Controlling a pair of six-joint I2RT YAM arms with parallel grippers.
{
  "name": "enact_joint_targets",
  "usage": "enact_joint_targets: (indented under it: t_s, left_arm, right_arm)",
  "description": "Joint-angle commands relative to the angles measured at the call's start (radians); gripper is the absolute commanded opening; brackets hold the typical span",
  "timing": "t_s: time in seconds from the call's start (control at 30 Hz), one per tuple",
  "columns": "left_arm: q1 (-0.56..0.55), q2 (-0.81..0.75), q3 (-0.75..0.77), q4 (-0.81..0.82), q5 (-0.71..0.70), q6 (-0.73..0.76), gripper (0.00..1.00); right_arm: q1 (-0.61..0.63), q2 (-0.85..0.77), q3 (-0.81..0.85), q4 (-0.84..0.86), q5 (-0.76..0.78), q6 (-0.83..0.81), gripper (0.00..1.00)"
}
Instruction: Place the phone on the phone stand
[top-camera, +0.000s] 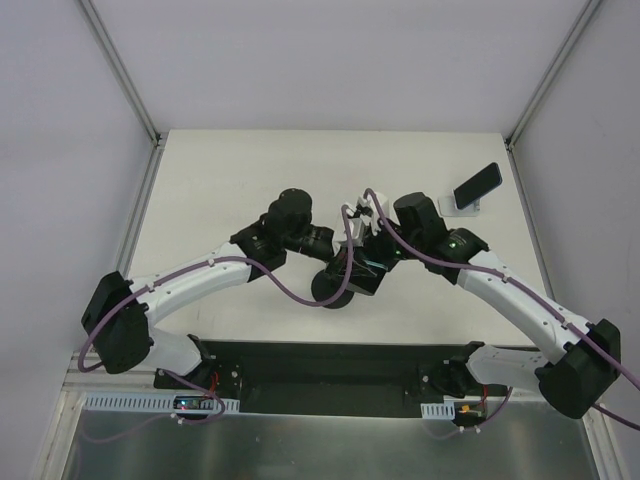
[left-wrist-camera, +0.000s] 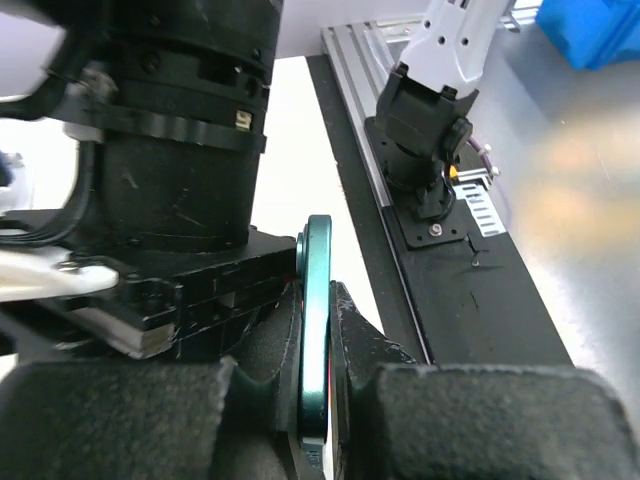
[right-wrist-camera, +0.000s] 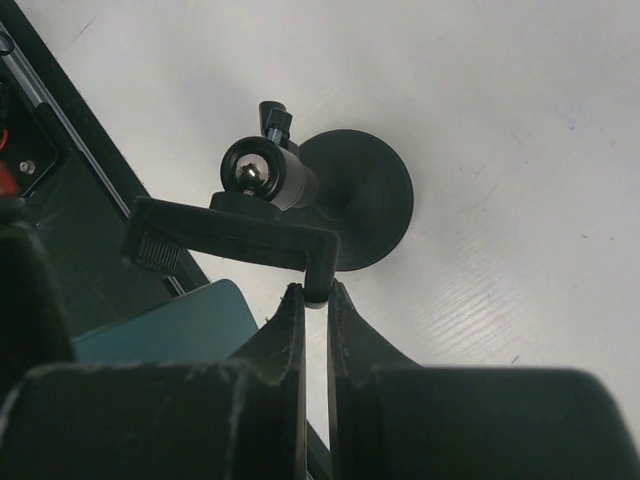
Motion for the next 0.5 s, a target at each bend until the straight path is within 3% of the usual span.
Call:
enact_joint_targets:
  t_s: [0.0,0.3,0.47]
  left_arm:
    - [0.027,0.046,0.069,0.120,0.106,0.063,0.00]
    - [0.076,0.022,0.021,0.138,0.085,0.046,0.00]
    - [0.128,0.008,-0.034,0.293,0.114,-0.068,0.00]
  right_arm:
    - [-0.011,-0.031,0.027,0.087,-0.074,0.003,0.01]
    - [-0.017,-0.042,0.006,0.108,-0.077,0.012,0.01]
    - [-0.019,-0.043,-0.001,0.111,-0.104,0.001,0.01]
